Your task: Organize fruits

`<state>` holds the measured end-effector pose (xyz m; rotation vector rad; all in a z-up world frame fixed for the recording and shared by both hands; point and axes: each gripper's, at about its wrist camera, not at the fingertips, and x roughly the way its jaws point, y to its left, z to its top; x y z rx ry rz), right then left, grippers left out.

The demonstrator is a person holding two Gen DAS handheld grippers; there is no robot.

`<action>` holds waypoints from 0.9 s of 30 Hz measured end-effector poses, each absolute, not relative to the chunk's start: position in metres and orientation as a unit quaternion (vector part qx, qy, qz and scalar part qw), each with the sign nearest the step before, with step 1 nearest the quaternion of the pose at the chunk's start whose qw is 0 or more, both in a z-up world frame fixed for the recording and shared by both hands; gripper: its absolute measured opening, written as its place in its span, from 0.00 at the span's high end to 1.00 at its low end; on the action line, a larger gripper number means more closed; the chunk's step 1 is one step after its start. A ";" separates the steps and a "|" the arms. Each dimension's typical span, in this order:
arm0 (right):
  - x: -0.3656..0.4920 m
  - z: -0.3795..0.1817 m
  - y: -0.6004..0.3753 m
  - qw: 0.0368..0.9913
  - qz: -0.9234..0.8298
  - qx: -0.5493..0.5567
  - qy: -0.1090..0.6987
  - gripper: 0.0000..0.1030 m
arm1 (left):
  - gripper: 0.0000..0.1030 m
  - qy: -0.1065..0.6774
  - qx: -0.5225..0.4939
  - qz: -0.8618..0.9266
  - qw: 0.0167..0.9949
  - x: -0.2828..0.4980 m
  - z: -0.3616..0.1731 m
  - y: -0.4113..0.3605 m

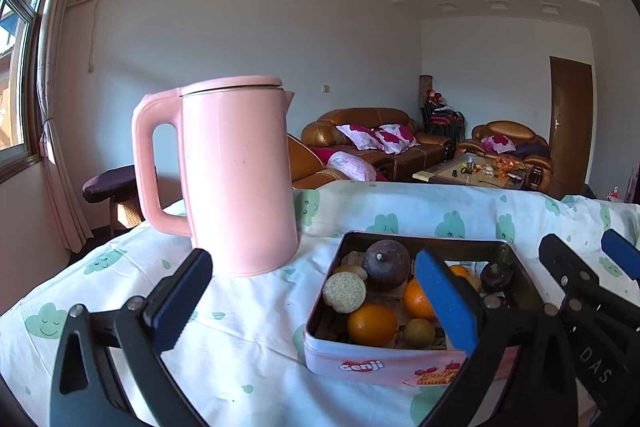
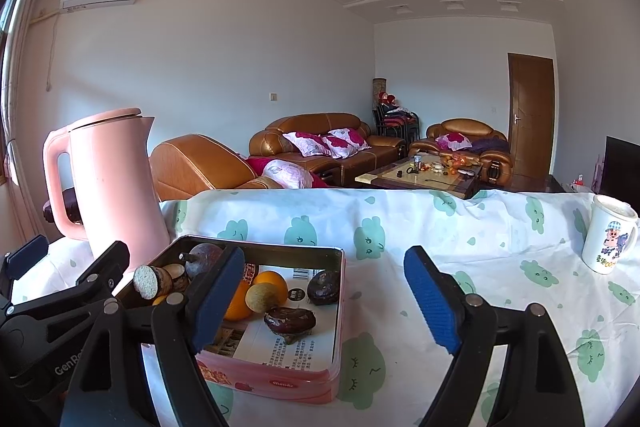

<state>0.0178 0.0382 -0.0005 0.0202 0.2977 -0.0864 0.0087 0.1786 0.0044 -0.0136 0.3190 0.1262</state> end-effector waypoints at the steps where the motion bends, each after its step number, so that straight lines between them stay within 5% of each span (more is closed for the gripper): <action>1: 0.018 0.000 0.038 0.988 -0.044 0.010 0.148 0.19 | 0.00 0.159 -0.007 0.063 0.985 0.009 0.004 0.179; 27: 0.019 -0.001 0.036 0.988 -0.047 0.017 0.149 0.18 | 0.00 0.165 -0.005 0.061 0.984 0.010 0.004 0.183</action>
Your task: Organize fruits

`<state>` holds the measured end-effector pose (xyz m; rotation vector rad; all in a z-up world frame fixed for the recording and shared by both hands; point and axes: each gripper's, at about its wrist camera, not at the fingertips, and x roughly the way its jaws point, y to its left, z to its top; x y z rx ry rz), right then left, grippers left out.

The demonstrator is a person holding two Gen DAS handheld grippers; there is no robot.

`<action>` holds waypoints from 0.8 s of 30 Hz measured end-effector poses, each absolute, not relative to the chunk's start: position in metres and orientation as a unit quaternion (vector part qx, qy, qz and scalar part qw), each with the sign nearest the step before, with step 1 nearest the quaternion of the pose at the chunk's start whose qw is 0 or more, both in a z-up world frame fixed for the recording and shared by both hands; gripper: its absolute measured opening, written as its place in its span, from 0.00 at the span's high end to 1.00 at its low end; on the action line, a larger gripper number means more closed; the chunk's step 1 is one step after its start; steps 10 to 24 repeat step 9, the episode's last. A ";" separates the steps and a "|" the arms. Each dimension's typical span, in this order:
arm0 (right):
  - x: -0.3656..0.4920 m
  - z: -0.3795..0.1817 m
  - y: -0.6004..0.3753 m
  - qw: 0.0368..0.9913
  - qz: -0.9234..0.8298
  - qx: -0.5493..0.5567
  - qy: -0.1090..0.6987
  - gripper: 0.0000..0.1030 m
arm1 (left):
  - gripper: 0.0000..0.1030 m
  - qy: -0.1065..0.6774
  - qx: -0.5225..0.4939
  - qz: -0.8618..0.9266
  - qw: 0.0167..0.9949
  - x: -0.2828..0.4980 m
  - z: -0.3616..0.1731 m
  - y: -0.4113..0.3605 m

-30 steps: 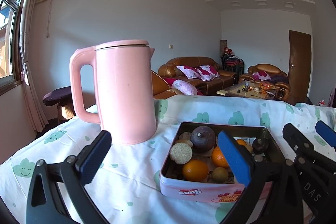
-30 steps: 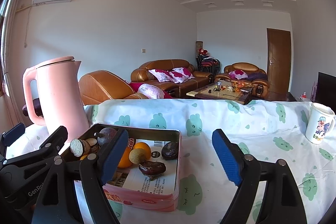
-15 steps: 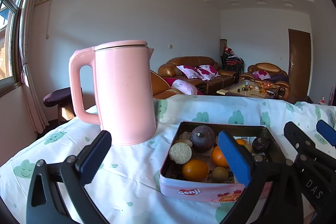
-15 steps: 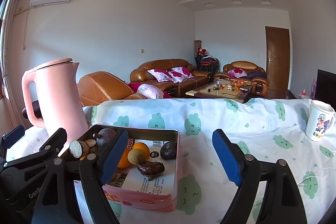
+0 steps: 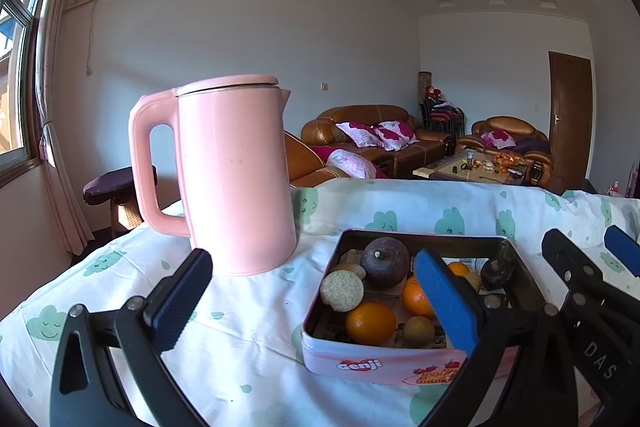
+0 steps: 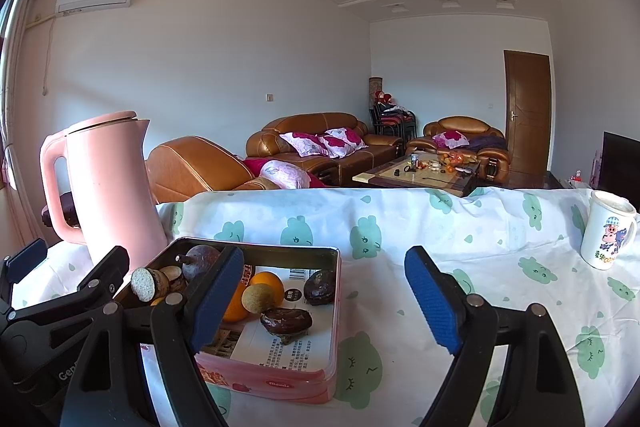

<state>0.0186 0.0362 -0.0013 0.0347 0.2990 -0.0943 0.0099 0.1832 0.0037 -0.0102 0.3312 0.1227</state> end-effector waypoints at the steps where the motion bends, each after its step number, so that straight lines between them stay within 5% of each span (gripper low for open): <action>1: 0.019 -0.001 0.037 0.988 -0.047 0.017 0.149 0.18 | 0.00 0.166 -0.007 0.059 0.984 0.011 0.003 0.185; 24: 0.019 -0.001 0.036 0.988 -0.047 0.017 0.149 0.18 | 0.00 0.167 -0.009 0.057 0.984 0.013 0.002 0.192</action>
